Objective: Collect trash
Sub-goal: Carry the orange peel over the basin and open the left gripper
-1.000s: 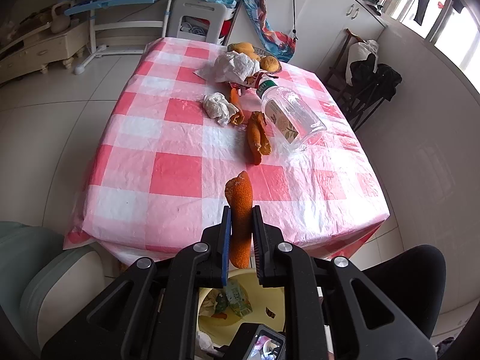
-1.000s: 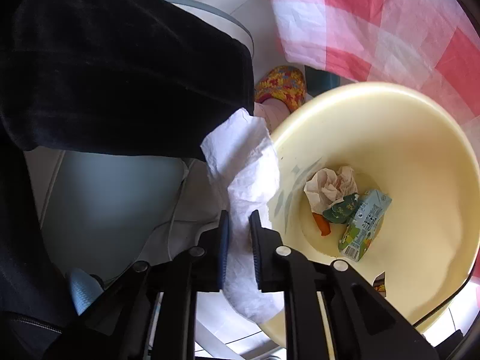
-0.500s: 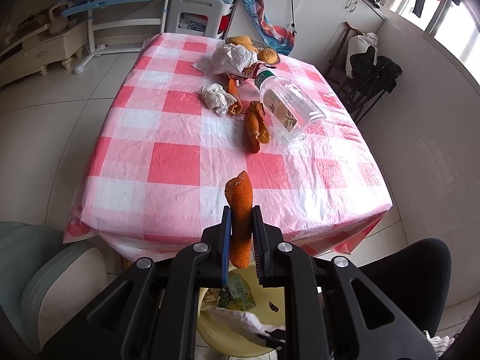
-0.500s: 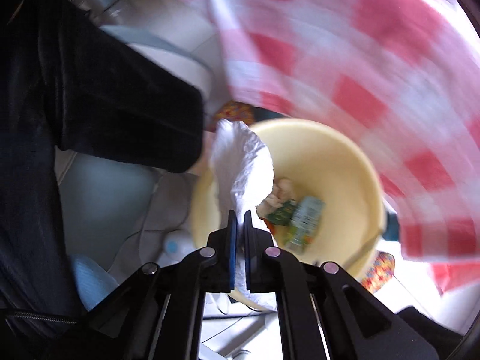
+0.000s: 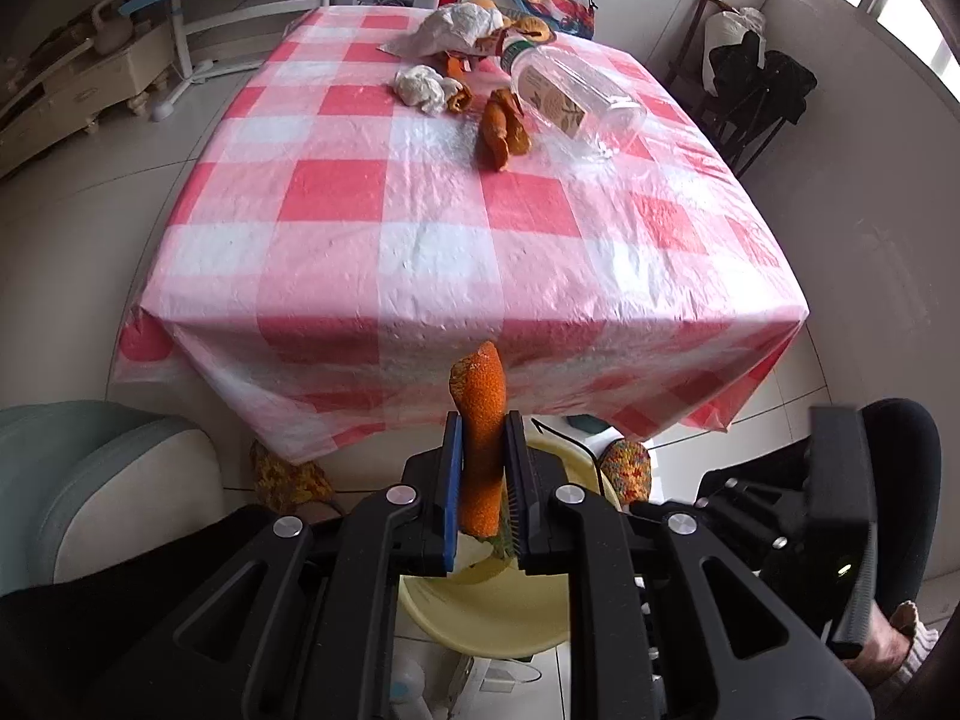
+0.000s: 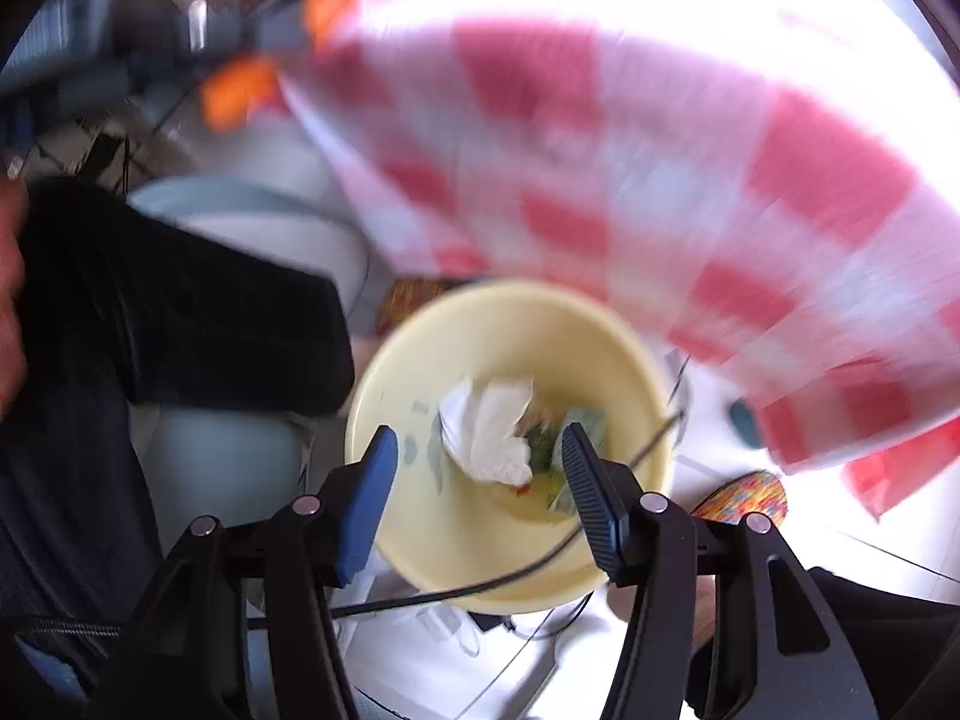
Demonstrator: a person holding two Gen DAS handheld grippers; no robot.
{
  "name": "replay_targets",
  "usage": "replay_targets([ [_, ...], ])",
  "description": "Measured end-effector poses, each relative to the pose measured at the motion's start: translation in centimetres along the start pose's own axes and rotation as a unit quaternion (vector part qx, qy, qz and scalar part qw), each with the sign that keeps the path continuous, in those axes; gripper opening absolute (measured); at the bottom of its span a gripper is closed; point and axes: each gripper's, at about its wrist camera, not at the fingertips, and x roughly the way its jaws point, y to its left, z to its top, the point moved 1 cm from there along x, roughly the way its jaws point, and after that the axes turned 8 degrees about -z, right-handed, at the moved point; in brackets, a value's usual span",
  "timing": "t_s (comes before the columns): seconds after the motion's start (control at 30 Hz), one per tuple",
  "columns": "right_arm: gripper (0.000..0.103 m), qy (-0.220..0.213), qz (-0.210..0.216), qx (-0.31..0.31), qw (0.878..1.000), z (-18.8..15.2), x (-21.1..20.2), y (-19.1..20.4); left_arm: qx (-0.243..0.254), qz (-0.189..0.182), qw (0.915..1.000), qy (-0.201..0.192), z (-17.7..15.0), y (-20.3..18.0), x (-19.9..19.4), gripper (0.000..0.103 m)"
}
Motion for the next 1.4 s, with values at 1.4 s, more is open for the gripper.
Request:
replay_targets([
  [1.4,0.070,-0.100,-0.083,-0.064,0.990,-0.3,-3.5,0.4,0.048,0.066,0.9966,0.006,-3.5,-3.2,1.2,0.043],
])
